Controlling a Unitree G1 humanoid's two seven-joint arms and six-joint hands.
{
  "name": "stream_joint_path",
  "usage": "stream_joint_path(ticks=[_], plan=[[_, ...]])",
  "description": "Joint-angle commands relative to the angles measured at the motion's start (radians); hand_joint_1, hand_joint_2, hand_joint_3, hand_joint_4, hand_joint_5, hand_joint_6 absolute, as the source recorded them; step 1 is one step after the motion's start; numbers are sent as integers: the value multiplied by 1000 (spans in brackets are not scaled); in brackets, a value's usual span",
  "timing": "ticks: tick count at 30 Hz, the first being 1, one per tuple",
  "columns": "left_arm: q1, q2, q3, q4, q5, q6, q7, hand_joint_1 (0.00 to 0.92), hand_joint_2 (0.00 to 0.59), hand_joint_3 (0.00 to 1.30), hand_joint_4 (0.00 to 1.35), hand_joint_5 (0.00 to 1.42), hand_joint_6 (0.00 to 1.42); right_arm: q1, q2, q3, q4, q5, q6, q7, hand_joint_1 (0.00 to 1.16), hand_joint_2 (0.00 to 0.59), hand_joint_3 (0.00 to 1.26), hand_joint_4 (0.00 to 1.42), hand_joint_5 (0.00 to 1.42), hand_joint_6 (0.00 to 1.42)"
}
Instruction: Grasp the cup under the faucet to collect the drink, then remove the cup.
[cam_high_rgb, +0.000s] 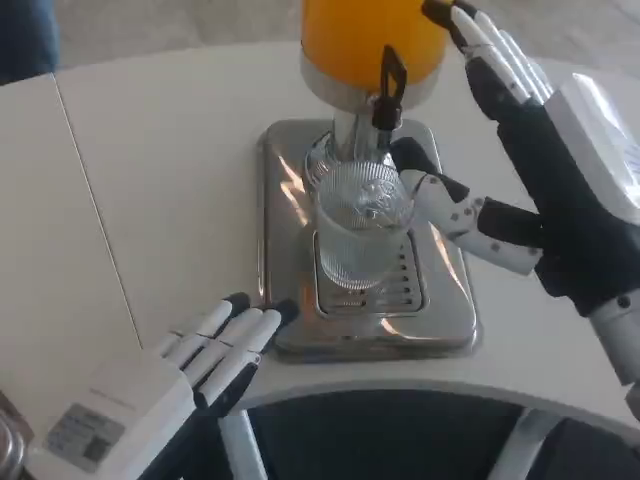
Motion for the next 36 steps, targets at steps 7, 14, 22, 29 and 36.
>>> stream_joint_path(ticks=[7,14,22,29,36], plan=[[41,-4,36,-41,-6,2,-45,28,106,6,0,4,115,43,-8,-7,140,38,-178,-158,484,480,28,0,0,15],[50,-4,55,-46,-18,-3,-66,28,106,11,0,4,115,45,-8,-5,182,40,-219,-198,482,480,25,0,0,18],[62,-4,67,-57,-25,-5,-85,27,106,20,0,5,115,8,-14,-17,251,58,-238,-229,478,483,25,0,0,28],[84,-4,79,-69,-31,-6,-94,27,106,28,0,12,115,-25,-26,-21,314,68,-248,-246,462,482,25,0,0,41],[95,-9,85,-76,-33,-3,-102,27,107,36,0,15,115,-46,-24,-14,360,83,-256,-248,453,481,25,0,0,46]])
